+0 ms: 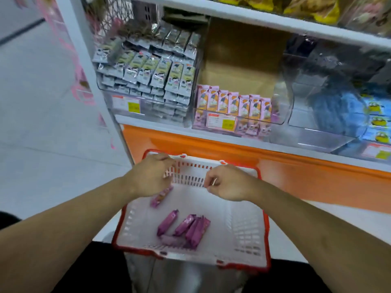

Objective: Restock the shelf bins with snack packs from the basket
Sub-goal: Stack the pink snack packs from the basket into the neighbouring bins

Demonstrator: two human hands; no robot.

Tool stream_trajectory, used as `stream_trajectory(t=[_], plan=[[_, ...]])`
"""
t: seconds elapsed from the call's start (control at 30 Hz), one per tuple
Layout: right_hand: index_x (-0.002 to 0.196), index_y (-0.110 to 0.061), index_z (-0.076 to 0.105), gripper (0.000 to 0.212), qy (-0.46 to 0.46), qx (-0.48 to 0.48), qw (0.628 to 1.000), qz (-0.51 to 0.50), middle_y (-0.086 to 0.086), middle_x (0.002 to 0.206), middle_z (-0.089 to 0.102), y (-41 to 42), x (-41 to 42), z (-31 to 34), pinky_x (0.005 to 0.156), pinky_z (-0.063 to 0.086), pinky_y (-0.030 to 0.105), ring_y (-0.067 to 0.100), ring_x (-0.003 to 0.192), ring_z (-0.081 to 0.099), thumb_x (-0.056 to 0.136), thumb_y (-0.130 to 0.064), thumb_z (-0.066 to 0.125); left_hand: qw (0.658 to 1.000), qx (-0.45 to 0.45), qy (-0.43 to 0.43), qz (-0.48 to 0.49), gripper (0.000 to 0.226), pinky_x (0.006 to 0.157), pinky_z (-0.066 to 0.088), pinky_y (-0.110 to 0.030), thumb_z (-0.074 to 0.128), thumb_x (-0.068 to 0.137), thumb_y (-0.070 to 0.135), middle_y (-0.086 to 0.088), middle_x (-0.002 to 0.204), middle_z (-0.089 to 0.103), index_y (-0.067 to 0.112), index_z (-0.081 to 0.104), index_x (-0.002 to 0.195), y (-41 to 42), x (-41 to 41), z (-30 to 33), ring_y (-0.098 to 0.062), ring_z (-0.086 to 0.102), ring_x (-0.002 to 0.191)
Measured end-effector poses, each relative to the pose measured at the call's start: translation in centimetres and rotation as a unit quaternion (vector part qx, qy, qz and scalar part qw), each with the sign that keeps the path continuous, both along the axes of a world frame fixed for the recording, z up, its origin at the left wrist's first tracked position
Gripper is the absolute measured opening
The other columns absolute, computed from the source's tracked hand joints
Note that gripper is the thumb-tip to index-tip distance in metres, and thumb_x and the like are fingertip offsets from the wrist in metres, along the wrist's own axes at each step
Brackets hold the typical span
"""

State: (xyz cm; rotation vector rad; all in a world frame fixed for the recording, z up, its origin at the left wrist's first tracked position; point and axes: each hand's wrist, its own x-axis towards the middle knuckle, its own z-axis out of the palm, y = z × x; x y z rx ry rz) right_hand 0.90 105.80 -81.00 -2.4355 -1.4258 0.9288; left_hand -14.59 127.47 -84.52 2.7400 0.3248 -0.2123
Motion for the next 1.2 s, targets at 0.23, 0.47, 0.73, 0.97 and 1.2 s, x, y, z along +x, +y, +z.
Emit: stream_trajectory(t=[0.23, 0.47, 0.73, 0.97, 1.2], plan=[[0.121, -0.020, 0.074, 0.022, 0.099, -0.070, 0.992, -0.011, -0.006, 0.123, 0.069, 3.4, -3.2, -8.7, 0.084, 0.043, 0.019, 0.011, 0.107, 0.063, 0.101, -0.020, 0.064, 0.982, 0.028, 0.114, 0.147, 0.089, 0.125, 0.012, -0.055, 0.053, 0.098, 0.056, -0.006, 0.172, -0.007, 0.030, 0.000, 0.164, 2.6, -4.2, -7.3, -0.032, -0.002, 0.158], [0.132, -0.024, 0.070, 0.037, 0.190, -0.159, 0.969, 0.024, 0.001, 0.133, 0.067, 6.1, -9.0, -18.1, 0.100, 0.047, 0.031, 0.024, 0.122, 0.061, 0.095, -0.025, 0.068, 0.975, -0.058, 0.091, 0.196, 0.093, 0.126, 0.016, -0.057, 0.054, 0.100, 0.053, 0.001, 0.171, -0.015, 0.030, -0.011, 0.163, 2.4, -4.5, -10.6, -0.034, -0.006, 0.158], [0.147, -0.030, 0.053, 0.045, 0.242, -0.188, 0.952, -0.018, 0.003, 0.145, 0.061, 5.4, -11.6, -23.7, 0.108, 0.044, 0.037, 0.028, 0.129, 0.058, 0.105, -0.045, 0.056, 0.972, -0.042, 0.102, 0.209, 0.090, 0.122, 0.023, -0.059, 0.051, 0.099, 0.059, 0.007, 0.170, -0.013, 0.030, -0.006, 0.163, 2.7, -4.6, -11.4, -0.038, 0.002, 0.155], [0.132, -0.031, 0.067, 0.040, 0.267, -0.163, 0.947, -0.079, -0.007, 0.120, 0.069, 4.7, -11.6, -24.1, 0.097, 0.050, 0.028, 0.015, 0.111, 0.065, 0.094, -0.036, 0.077, 0.969, -0.028, 0.123, 0.211, 0.090, 0.122, 0.023, -0.060, 0.048, 0.099, 0.062, 0.007, 0.170, -0.014, 0.032, -0.008, 0.162, 2.6, -4.5, -11.5, -0.036, 0.003, 0.156], [0.115, -0.025, 0.076, 0.019, 0.316, -0.078, 0.940, -0.103, -0.006, 0.112, 0.076, 6.5, -8.6, -16.3, 0.094, 0.059, 0.034, 0.013, 0.103, 0.071, 0.096, -0.032, 0.074, 0.965, -0.016, 0.156, 0.210, 0.083, 0.124, 0.009, -0.060, 0.036, 0.099, 0.068, 0.002, 0.171, -0.016, 0.036, -0.008, 0.162, 2.7, -4.0, -9.7, -0.037, -0.004, 0.157]])
